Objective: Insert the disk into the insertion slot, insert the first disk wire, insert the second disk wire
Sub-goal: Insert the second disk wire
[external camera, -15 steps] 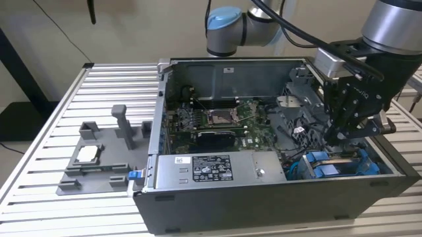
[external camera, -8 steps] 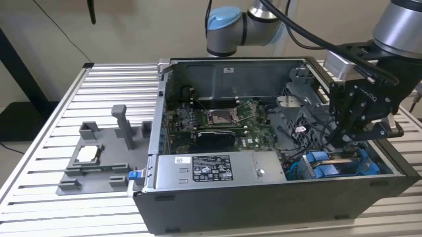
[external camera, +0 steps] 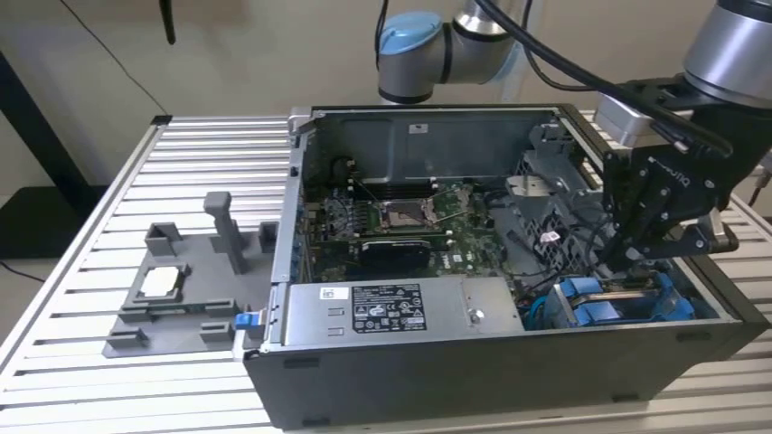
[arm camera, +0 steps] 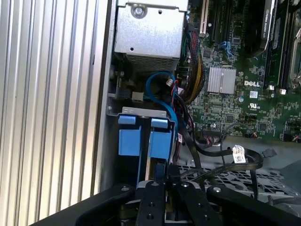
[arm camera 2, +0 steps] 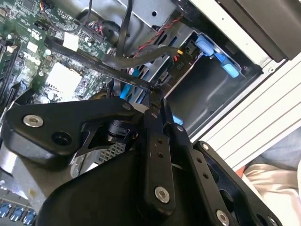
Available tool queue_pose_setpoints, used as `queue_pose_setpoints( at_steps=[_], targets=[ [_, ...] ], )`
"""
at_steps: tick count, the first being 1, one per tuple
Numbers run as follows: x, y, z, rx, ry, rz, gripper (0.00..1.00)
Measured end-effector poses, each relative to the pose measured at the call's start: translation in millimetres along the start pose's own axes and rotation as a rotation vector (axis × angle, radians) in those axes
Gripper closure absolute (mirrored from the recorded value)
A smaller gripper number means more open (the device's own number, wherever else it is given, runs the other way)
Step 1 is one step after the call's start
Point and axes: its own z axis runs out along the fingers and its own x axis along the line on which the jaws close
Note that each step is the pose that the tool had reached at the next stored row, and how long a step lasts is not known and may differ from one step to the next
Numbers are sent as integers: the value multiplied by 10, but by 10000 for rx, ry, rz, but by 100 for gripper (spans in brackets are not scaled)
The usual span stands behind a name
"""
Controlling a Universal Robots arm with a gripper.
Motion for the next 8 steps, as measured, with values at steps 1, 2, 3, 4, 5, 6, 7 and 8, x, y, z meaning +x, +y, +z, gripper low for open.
queue_pose_setpoints(
  at_steps=[1, 2, 3, 4, 5, 6, 7, 8],
  targets=[
    [2, -8, 4, -50, -4, -1, 84],
    [5, -17, 10, -94, -15, -2, 84],
    [7, -28, 15, -123, -24, -4, 84],
    [10, -40, 21, -149, -37, -5, 84],
    [14, -52, 28, -167, -50, -5, 84],
    [16, -61, 33, -167, -57, -5, 84],
    [18, -68, 38, -168, -61, -6, 84],
    [20, -70, 44, -168, -65, -5, 84]
  ],
)
